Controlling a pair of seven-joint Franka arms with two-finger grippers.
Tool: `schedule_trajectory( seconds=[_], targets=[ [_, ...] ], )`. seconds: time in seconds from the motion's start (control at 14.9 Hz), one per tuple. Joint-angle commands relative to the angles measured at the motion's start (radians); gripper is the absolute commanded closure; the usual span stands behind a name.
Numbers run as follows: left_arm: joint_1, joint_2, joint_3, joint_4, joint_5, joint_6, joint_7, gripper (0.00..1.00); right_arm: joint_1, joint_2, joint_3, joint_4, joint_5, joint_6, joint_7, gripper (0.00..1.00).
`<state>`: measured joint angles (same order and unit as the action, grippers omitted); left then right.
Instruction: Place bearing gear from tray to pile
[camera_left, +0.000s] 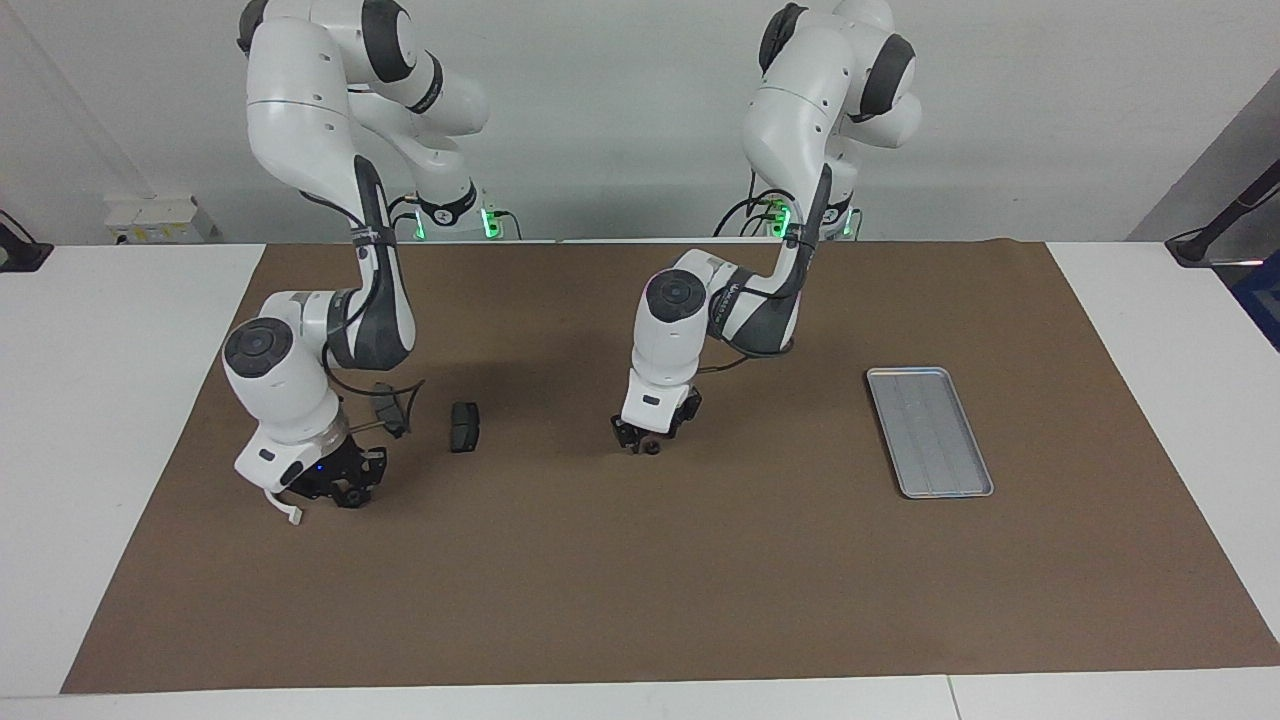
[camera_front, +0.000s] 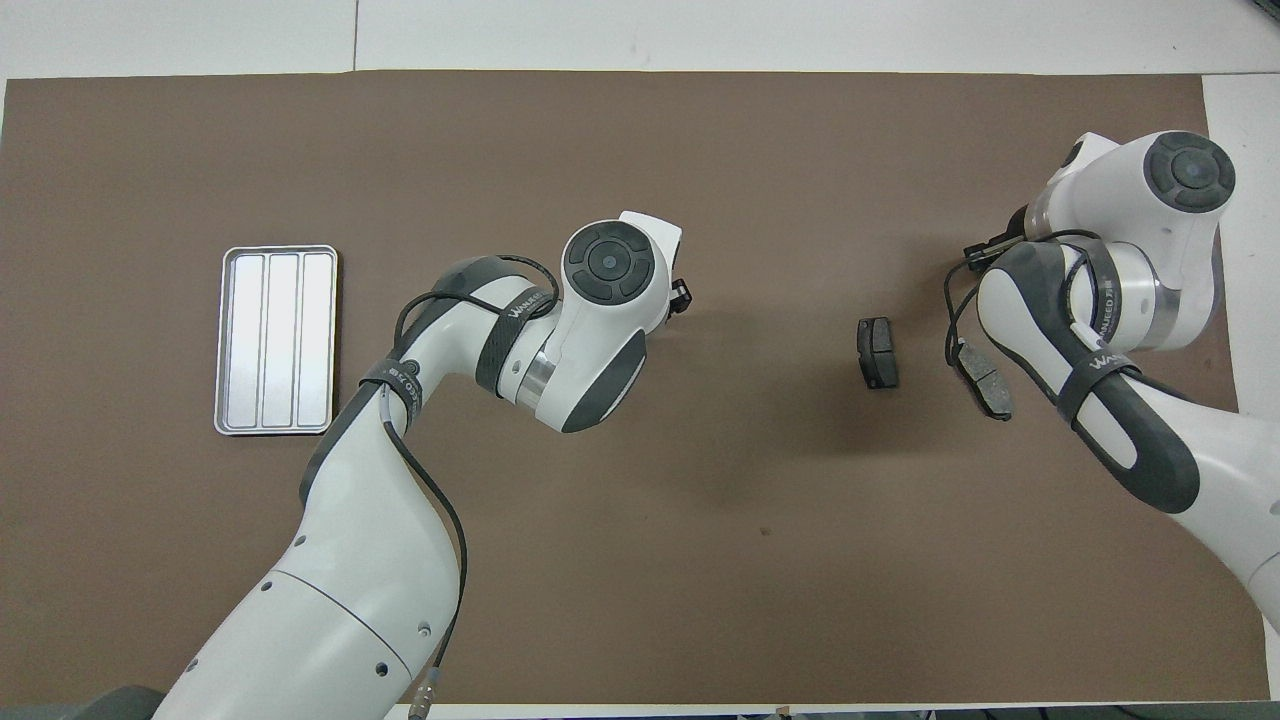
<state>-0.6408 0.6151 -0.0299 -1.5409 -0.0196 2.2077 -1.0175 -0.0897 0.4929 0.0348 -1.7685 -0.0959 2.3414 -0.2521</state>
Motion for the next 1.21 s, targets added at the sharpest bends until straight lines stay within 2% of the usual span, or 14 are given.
schedule_trajectory(
  seconds=[0.0,0.07,0.2,0.4,0.54,0.87,1.14],
  targets=[
    [0.0,-0.04,0.01,-0.007,0.017,-0.051,-0.006,0.0,-0.015,-0.004,0.014,-0.008,0.002,0.018,-0.018,0.39],
    [0.018,-0.055,0.011,-0.005,0.018,-0.065,-0.004,0.0,-0.013,-0.004,0.013,-0.008,0.002,0.016,-0.016,0.26],
    [0.068,-0.098,0.01,-0.004,0.021,-0.101,-0.003,0.0,-0.009,-0.005,0.013,-0.006,0.002,0.015,-0.016,0.17],
    [0.136,-0.181,0.01,-0.007,0.018,-0.164,0.091,0.0,-0.001,-0.017,0.013,-0.003,0.002,-0.002,-0.015,0.16],
    [0.217,-0.257,0.01,-0.011,0.018,-0.232,0.175,0.0,0.004,-0.04,0.014,0.0,0.002,-0.043,-0.004,0.16],
    [0.468,-0.423,0.01,-0.011,0.013,-0.39,0.48,0.0,0.091,-0.135,0.03,0.014,0.002,-0.215,0.183,0.16],
    [0.657,-0.523,0.01,-0.044,0.003,-0.503,0.782,0.0,0.194,-0.191,0.03,0.081,0.002,-0.391,0.385,0.08]
  ],
)
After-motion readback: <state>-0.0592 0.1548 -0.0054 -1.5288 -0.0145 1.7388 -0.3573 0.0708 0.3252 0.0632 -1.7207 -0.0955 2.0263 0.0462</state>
